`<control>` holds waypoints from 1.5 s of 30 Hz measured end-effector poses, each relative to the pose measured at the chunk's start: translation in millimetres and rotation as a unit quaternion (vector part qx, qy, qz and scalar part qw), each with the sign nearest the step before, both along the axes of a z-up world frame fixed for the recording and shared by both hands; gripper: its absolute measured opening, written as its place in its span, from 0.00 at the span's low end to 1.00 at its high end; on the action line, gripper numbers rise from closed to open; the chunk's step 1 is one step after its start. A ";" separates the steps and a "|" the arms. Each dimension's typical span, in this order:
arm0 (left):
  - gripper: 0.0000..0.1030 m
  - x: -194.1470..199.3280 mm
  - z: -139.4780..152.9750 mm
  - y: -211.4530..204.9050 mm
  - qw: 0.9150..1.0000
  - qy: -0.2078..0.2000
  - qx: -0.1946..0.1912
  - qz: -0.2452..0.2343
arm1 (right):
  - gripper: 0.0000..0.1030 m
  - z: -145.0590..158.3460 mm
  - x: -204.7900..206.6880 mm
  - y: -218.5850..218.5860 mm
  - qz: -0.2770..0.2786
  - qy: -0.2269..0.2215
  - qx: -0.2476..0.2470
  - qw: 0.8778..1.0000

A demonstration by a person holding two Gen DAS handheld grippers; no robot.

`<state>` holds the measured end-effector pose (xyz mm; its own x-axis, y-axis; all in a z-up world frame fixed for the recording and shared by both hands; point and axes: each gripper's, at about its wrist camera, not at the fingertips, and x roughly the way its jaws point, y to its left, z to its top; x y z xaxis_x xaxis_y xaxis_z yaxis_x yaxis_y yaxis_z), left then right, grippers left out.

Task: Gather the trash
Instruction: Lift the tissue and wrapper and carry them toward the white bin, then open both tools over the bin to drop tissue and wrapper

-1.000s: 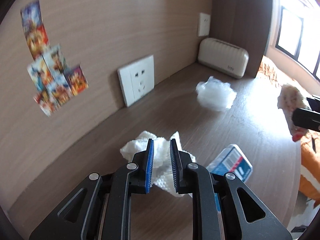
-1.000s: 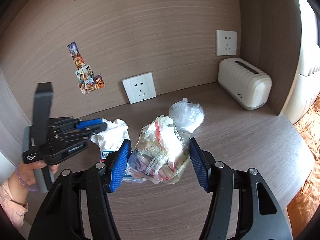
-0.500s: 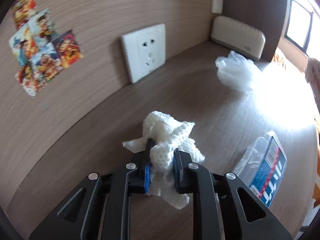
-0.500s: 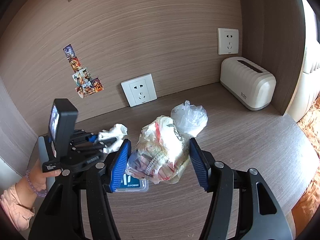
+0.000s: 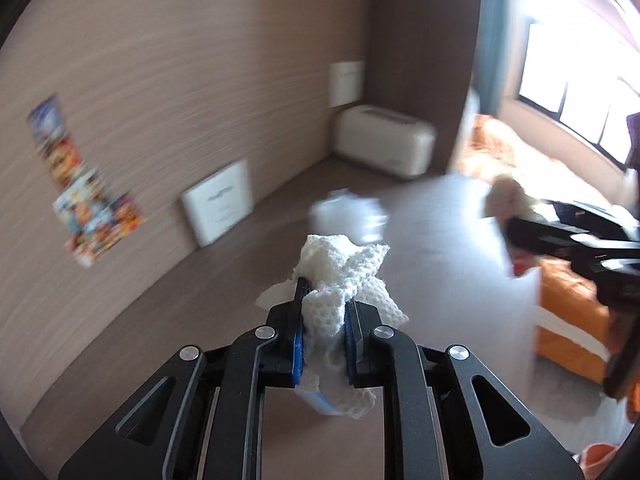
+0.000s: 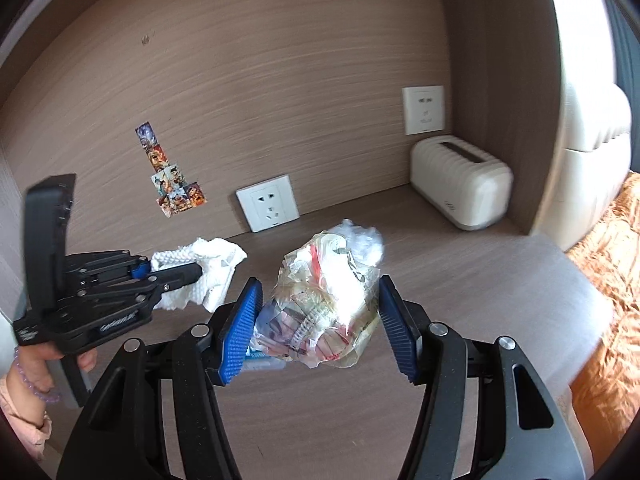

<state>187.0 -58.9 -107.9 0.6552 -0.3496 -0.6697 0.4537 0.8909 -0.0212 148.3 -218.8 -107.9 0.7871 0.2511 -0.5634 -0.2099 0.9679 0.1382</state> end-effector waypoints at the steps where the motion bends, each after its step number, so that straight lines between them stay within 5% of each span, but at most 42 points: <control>1: 0.14 -9.8 4.1 -15.7 1.000 -0.004 -0.002 -0.021 | 0.58 1.4 -7.9 -6.1 -0.007 0.000 -0.001 1.000; 8: 0.14 -56.7 0.7 -120.6 0.991 0.010 -0.016 -0.135 | 0.58 4.3 -76.0 -60.1 -0.081 0.004 -0.008 0.997; 21: 0.14 -141.0 -57.7 -284.4 0.954 0.073 -0.008 -0.292 | 0.58 -32.8 -209.7 -188.3 -0.243 0.049 0.011 0.969; 30: 0.14 -176.3 -152.8 -374.9 0.919 0.131 0.040 -0.369 | 0.58 -110.3 -240.6 -259.5 -0.288 0.110 0.063 0.949; 37: 0.15 -171.7 -264.9 -418.4 0.894 0.190 0.040 -0.403 | 0.58 -218.7 -234.3 -305.0 -0.305 0.161 0.087 0.935; 39: 0.22 -168.4 -298.1 -423.4 0.890 0.204 0.038 -0.405 | 0.60 -254.2 -230.7 -315.2 -0.311 0.172 0.090 0.930; 40: 0.46 -165.3 -319.0 -426.6 0.887 0.218 0.034 -0.406 | 0.71 -276.4 -228.1 -321.4 -0.314 0.176 0.094 0.928; 41: 0.91 -162.2 -334.8 -429.6 0.886 0.227 0.033 -0.402 | 0.96 -294.6 -225.9 -326.2 -0.314 0.184 0.098 0.926; 45: 0.95 -145.8 -386.3 -432.3 0.889 0.262 0.022 -0.374 | 0.96 -365.7 -218.7 -340.0 -0.315 0.234 0.100 0.915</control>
